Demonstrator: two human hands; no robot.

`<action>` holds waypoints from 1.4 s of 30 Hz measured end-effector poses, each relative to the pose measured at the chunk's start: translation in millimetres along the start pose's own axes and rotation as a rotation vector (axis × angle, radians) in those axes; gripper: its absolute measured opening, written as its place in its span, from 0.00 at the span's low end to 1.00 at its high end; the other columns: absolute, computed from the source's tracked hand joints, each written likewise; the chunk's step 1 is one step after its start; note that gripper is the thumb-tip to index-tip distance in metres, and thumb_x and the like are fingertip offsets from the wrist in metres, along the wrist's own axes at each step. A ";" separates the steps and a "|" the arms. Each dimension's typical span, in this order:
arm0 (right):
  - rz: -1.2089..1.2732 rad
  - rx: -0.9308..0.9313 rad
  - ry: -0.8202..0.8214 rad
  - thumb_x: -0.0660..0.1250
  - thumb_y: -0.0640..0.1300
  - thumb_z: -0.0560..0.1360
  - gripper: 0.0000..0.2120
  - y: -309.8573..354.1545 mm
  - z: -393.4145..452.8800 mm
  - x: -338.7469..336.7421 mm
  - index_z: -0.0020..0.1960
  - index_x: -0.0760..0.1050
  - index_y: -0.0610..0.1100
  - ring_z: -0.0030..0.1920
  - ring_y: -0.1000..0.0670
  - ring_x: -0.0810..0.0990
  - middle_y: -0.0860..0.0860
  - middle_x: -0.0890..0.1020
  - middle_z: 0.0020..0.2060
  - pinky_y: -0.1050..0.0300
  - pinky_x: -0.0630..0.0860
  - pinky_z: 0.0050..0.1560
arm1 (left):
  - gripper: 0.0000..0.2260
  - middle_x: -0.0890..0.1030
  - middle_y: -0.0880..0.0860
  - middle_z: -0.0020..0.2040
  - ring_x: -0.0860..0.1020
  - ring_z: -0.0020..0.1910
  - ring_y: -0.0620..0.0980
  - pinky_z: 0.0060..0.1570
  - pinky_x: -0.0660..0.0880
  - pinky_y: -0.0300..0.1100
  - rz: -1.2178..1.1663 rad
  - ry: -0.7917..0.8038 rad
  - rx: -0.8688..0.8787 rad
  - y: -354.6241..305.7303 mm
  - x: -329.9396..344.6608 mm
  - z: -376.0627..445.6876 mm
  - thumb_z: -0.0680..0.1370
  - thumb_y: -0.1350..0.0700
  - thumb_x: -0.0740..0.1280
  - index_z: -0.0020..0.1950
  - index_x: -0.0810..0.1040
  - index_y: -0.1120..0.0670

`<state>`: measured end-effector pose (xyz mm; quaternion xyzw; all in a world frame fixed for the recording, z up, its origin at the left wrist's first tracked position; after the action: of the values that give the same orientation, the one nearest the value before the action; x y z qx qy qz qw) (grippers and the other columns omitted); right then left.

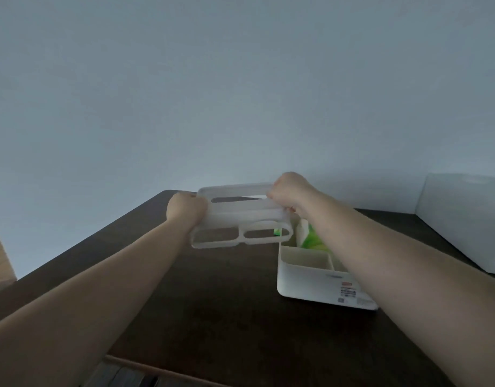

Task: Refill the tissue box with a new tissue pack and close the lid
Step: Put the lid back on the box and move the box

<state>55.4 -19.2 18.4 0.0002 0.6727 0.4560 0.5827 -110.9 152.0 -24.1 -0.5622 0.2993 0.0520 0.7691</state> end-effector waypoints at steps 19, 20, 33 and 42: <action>-0.139 0.236 -0.098 0.65 0.36 0.73 0.04 -154.4 -33.1 -95.5 0.40 0.73 0.36 0.41 0.44 0.75 0.42 0.76 0.40 0.58 0.69 0.36 | 0.08 0.69 0.53 0.32 0.69 0.31 0.52 0.29 0.66 0.41 -0.024 0.302 0.062 -89.9 134.6 -74.9 0.73 0.63 0.58 0.33 0.67 0.58; -0.148 0.246 -0.085 0.65 0.36 0.73 0.05 -159.0 -33.7 -94.1 0.39 0.72 0.37 0.38 0.45 0.74 0.42 0.75 0.38 0.59 0.68 0.33 | 0.09 0.68 0.52 0.31 0.67 0.29 0.51 0.27 0.64 0.40 -0.002 0.317 0.059 -88.7 139.5 -76.2 0.73 0.63 0.58 0.32 0.66 0.57; -0.072 0.272 -0.125 0.57 0.32 0.75 0.08 -194.7 -20.5 -78.4 0.40 0.74 0.36 0.28 0.47 0.68 0.44 0.73 0.32 0.60 0.62 0.26 | 0.08 0.69 0.51 0.33 0.66 0.30 0.50 0.27 0.60 0.40 0.197 0.255 0.126 -81.2 154.8 -66.3 0.74 0.63 0.57 0.35 0.68 0.57; -0.029 0.271 -0.132 0.57 0.32 0.75 0.09 -200.1 -15.7 -74.8 0.42 0.75 0.37 0.28 0.48 0.67 0.43 0.73 0.33 0.60 0.62 0.27 | 0.09 0.65 0.52 0.31 0.62 0.28 0.51 0.28 0.58 0.40 0.072 0.340 0.109 -77.9 175.1 -63.8 0.71 0.67 0.52 0.34 0.64 0.57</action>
<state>173.3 -185.4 -47.3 0.0992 0.6883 0.3517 0.6267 38.7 21.7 -62.0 -0.5095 0.4472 -0.0324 0.7344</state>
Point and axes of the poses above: each hand's wrist, its own z-axis towards the middle knuckle, its own x-axis out of the palm, y = z × x, the point moved 9 cm from there along z, towards the middle knuckle
